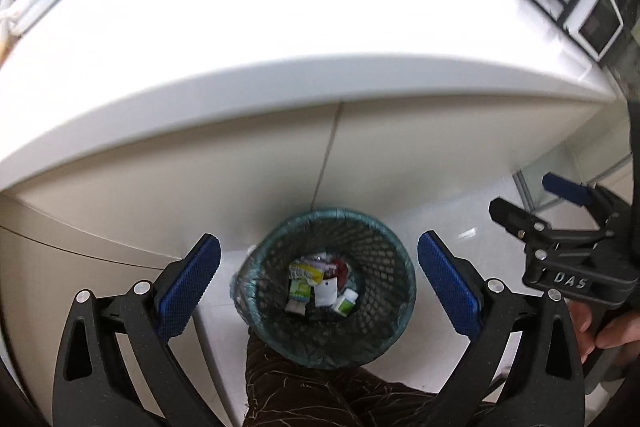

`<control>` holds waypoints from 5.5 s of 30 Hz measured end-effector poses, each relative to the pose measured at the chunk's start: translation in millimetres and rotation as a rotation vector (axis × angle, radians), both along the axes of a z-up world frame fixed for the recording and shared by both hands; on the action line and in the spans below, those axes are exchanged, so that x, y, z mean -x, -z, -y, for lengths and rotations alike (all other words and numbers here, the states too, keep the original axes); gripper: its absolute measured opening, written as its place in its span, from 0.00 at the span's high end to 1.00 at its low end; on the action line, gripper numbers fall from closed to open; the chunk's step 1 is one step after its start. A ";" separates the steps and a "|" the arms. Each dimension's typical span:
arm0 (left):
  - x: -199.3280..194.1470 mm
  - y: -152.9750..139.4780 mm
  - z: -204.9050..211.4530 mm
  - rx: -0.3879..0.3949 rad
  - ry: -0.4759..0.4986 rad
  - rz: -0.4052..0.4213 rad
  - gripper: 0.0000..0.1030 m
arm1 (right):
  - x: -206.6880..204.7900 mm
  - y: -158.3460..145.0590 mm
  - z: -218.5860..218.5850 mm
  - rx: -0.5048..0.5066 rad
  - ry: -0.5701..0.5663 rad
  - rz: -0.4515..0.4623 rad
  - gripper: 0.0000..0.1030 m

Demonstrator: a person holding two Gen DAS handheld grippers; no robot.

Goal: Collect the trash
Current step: 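Raise both tools back above the counter toward the milk carton and bubble wrap, then grasp the bubble wrap with the right gripper while the left gripper grasps the milk carton, then lift the bubble wrap and milk carton and carry them down to the wastebasket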

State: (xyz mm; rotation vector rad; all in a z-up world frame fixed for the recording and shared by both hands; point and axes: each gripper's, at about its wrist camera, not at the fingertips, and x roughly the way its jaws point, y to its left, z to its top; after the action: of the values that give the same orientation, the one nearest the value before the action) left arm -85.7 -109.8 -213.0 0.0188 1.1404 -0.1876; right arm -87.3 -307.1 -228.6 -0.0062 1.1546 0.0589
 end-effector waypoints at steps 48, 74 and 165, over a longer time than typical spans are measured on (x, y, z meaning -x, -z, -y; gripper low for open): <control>-183.5 -160.6 -126.8 0.016 -0.174 0.161 0.06 | -187.3 -170.5 -79.8 0.006 -0.005 0.138 0.09; -359.9 -96.8 -133.7 0.031 -0.032 0.235 0.06 | -273.0 -92.2 -131.0 0.036 0.035 -0.114 0.09; -167.8 -175.3 -98.7 -0.034 -0.146 0.248 0.35 | -164.3 -137.1 -81.0 -0.041 -0.023 -0.019 0.91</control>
State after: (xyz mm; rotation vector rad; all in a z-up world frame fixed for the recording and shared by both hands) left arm 82.0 -11.1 -37.7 -0.0108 0.8931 -0.0342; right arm 77.0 -226.1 -91.5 0.0172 1.1726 0.1027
